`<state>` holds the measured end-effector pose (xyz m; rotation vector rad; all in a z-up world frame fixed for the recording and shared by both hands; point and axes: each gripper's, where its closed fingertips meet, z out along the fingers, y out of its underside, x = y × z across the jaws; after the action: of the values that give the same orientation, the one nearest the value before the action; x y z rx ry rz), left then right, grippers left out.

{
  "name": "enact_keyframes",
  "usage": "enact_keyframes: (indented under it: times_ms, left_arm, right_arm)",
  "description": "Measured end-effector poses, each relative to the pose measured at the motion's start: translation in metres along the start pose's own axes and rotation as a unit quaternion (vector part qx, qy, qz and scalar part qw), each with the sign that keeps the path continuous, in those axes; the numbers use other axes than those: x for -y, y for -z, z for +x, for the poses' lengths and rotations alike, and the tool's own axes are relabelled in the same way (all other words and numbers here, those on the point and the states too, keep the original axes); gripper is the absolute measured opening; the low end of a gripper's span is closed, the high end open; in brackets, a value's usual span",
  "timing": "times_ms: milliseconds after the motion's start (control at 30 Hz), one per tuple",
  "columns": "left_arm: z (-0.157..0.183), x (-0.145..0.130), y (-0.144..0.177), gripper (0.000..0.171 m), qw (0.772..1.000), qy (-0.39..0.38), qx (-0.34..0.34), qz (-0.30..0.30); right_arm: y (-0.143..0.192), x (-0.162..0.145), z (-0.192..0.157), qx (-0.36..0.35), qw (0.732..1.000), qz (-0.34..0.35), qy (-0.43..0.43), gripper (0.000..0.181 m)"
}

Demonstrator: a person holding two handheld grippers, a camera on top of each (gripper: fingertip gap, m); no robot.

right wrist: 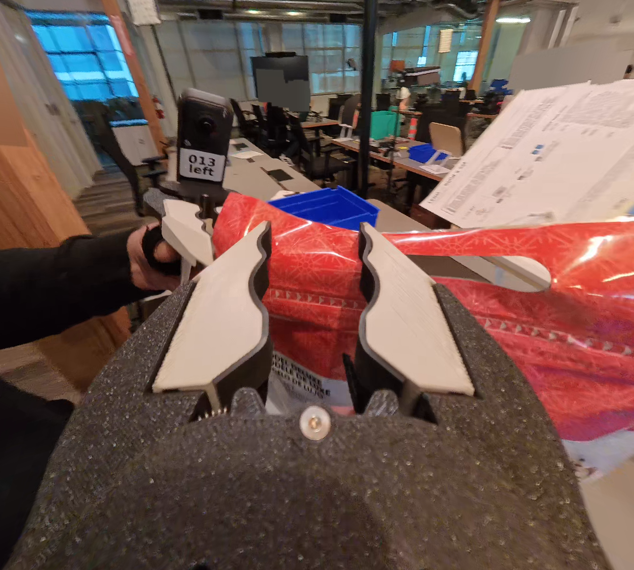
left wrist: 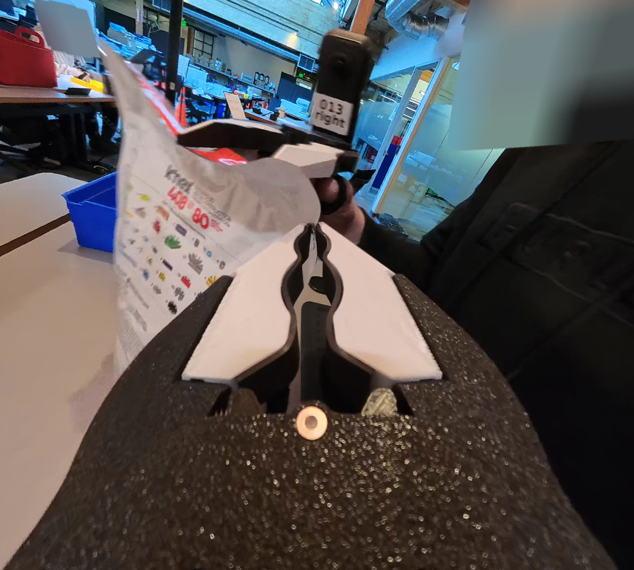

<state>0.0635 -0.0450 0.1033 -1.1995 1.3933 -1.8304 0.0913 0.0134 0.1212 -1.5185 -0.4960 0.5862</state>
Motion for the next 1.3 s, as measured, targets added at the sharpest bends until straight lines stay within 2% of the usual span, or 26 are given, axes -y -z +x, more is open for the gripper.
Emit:
enact_keyframes:
  times_ms: [200, 367, 467, 667, 833, 900, 967, 1033, 1133, 1300]
  left_arm:
    - [0.011, -0.002, -0.007, 0.001, 1.0, 0.007, -0.014, 0.018]
    - [0.009, -0.002, -0.005, 0.0, 0.999, 0.018, 0.012, 0.045]
    - [0.007, -0.001, -0.007, 0.0, 0.998, 0.019, 0.019, 0.051]
    - [0.001, 0.002, -0.014, 0.0, 0.997, 0.033, 0.028, 0.066]
    - [-0.007, 0.007, -0.012, 0.0, 0.994, 0.05, 0.045, 0.085]
    - [-0.008, 0.008, -0.013, 0.0, 0.994, 0.051, 0.047, 0.087]
    - [-0.016, 0.012, -0.008, 0.0, 0.99, 0.061, 0.069, 0.104]
    - [-0.022, 0.012, -0.004, 0.0, 0.989, 0.066, 0.078, 0.104]
    - [-0.022, 0.012, -0.002, 0.0, 0.987, 0.085, 0.069, 0.114]
    - [-0.015, 0.01, -0.006, 0.0, 0.99, 0.076, 0.071, 0.097]
  right_arm:
    - [-0.022, 0.001, -0.013, 0.134, 0.989, 0.012, -0.068, 0.054]
    - [-0.001, 0.009, -0.008, 0.113, 0.991, 0.027, -0.062, 0.056]
    - [0.021, 0.013, -0.015, 0.127, 0.986, 0.048, -0.098, 0.064]
    - [0.06, 0.007, -0.014, 0.032, 0.995, 0.056, -0.08, 0.063]
    - [0.077, 0.003, -0.02, -0.089, 0.994, 0.06, 0.003, 0.056]
    - [0.083, 0.006, -0.023, -0.089, 0.993, 0.08, -0.012, 0.057]
    - [0.097, 0.017, -0.024, -0.071, 0.989, 0.126, -0.028, 0.037]
    - [0.102, 0.013, -0.024, -0.044, 0.992, 0.104, -0.048, 0.037]
    - [0.101, 0.006, -0.018, -0.054, 0.995, 0.076, -0.038, 0.037]
    - [0.072, -0.014, -0.034, -0.102, 0.995, 0.016, 0.014, 0.042]
